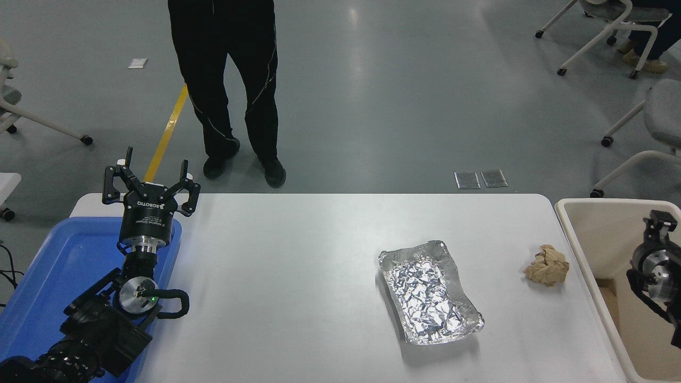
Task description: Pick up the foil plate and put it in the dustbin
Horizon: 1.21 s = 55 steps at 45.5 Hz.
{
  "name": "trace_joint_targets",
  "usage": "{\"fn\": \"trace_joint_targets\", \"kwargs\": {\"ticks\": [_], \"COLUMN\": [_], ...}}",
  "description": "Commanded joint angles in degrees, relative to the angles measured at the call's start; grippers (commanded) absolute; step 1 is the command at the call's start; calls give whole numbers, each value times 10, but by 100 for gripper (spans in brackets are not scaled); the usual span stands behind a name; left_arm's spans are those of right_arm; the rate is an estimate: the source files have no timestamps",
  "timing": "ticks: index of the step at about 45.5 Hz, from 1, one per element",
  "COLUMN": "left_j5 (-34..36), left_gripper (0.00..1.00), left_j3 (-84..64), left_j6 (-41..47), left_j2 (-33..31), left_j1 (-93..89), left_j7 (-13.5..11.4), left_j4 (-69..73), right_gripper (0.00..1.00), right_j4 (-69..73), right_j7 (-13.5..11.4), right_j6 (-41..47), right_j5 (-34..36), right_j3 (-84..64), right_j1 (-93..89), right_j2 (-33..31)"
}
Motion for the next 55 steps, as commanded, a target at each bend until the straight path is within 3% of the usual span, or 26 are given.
{"fn": "trace_joint_targets", "kwargs": {"ticks": [1, 11, 23, 36, 47, 55], "left_j5": [0, 1, 0, 0, 0, 0], "left_gripper": [99, 99, 99, 99, 99, 99], "left_j3": [0, 0, 0, 0, 0, 0], "left_j6": [-1, -2, -2, -2, -2, -1], "left_j2": [0, -1, 0, 1, 1, 1], "left_j1": [0, -1, -2, -2, -2, -1], "left_j7": [0, 0, 0, 0, 0, 0], "left_j4": [-1, -1, -1, -1, -1, -1], "right_gripper": [100, 100, 100, 100, 100, 100], "right_j4": [175, 358, 586, 700, 755, 779], "right_j7": [1, 2, 0, -3, -3, -4], "right_j6": [16, 64, 149, 395, 489, 495], "right_j5": [-53, -149, -195, -187, -129, -126], "right_j3": [-164, -410, -672, -715, -711, -714], "right_j1": [114, 333, 637, 864, 968, 989], "right_j2": [-91, -120, -70, 29, 131, 173]}}
